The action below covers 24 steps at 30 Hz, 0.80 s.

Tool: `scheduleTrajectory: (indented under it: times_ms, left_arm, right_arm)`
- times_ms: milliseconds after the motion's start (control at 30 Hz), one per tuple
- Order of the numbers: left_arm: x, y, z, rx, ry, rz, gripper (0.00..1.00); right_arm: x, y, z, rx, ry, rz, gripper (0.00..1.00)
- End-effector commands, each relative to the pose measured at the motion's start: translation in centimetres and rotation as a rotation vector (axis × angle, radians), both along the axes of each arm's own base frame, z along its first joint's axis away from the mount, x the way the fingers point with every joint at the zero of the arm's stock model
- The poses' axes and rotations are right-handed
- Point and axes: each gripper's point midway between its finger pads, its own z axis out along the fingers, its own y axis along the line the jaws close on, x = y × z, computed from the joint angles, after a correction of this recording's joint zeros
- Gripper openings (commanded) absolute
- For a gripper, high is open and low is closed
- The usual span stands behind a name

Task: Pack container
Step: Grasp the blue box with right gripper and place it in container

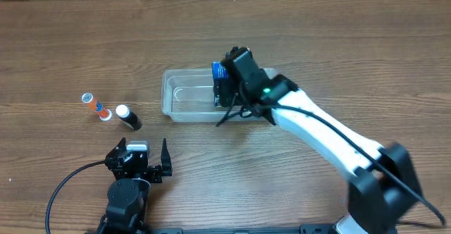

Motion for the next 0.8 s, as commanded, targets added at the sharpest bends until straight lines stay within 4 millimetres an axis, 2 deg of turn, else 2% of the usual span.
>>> scheduleTrajectory:
  times_ms: [0, 100, 133, 267, 333, 400, 467, 500, 567, 600, 633, 667, 700, 733, 767]
  left_arm:
    - [0.0, 0.1, -0.1, 0.021, -0.004, 0.001, 1.00]
    - [0.0, 0.1, -0.1, 0.021, -0.004, 0.001, 1.00]
    - [0.0, 0.1, -0.1, 0.021, -0.004, 0.001, 1.00]
    - [0.0, 0.1, -0.1, 0.021, -0.004, 0.001, 1.00]
    - [0.0, 0.1, -0.1, 0.021, -0.004, 0.001, 1.00]
    - [0.0, 0.1, -0.1, 0.021, -0.004, 0.001, 1.00]
    - [0.0, 0.1, -0.1, 0.021, -0.005, 0.001, 1.00]
    - [0.0, 0.1, -0.1, 0.021, -0.005, 0.001, 1.00]
    - [0.0, 0.1, -0.1, 0.021, -0.004, 0.001, 1.00]
    - [0.0, 0.1, -0.1, 0.021, -0.004, 0.001, 1.00]
    - [0.0, 0.1, -0.1, 0.021, -0.004, 0.001, 1.00]
    - [0.0, 0.1, -0.1, 0.021, -0.004, 0.001, 1.00]
    - [0.0, 0.1, -0.1, 0.021, -0.004, 0.001, 1.00]
    - [0.0, 0.1, -0.1, 0.021, -0.004, 0.001, 1.00]
    - [0.0, 0.1, -0.1, 0.021, -0.004, 0.001, 1.00]
  right_arm:
    - [0.4, -0.1, -2.5, -0.003, 0.054, -0.087, 0.66]
    - [0.7, 0.1, -3.5, 0.000, 0.067, -0.102, 0.68]
    - [0.7, 0.1, -3.6, -0.002, 0.069, -0.102, 0.73]
    - [0.9, 0.2, -3.4, 0.003, 0.057, -0.096, 0.80]
    - [1.0, 0.3, -3.3, -0.015, 0.041, -0.055, 0.89]
    - [0.9, 0.1, -3.1, -0.042, 0.023, -0.011, 0.92]
    - [1.1, -0.6, -1.8, -0.047, -0.002, -0.023, 0.93]
    - [1.2, -1.3, -0.3, -0.035, -0.018, -0.037, 0.93]
    - [1.5, -4.3, 3.3, -0.036, -0.064, -0.091, 0.93]
    - [1.8, -8.0, 6.2, -0.034, -0.101, -0.170, 0.96]
    - [2.0, -10.3, 7.7, -0.026, -0.118, -0.217, 0.98]
    - [2.2, -14.4, 9.7, -0.013, -0.140, -0.301, 0.99]
    - [2.4, -17.0, 10.5, -0.005, -0.143, -0.333, 0.98]
    - [2.4, -18.9, 10.3, 0.013, -0.116, -0.331, 0.97]
    - [2.2, -20.2, 9.3, 0.016, -0.070, -0.317, 0.96]
